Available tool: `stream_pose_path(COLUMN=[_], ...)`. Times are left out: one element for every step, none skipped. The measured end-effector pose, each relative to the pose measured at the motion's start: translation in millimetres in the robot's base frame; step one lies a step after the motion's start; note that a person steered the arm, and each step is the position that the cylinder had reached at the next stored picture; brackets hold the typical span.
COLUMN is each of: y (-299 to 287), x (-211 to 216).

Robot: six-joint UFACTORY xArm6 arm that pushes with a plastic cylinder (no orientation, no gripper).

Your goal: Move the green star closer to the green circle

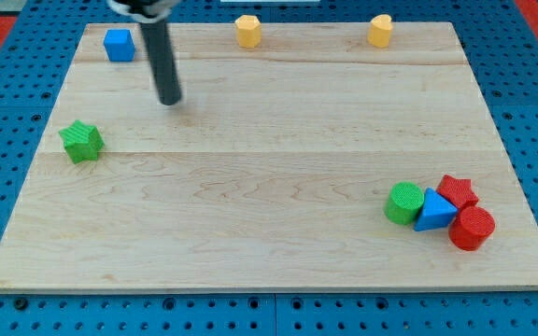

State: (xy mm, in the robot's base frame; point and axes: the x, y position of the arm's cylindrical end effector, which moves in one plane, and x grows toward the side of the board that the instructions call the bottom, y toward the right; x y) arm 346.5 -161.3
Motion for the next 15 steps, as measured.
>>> stream_pose_path(y=[-52.2, -99.7, -122.2, -118.4, -85.0, -44.2, -16.2, 11.7, 47.5, 89.2, 128.1, 156.1, 156.3, 156.3, 168.2], x=[17.2, 40.4, 47.1, 83.8, 81.1, 77.1, 78.3, 78.3, 78.3, 78.4, 85.2, 100.1, 126.5, 146.9, 152.1])
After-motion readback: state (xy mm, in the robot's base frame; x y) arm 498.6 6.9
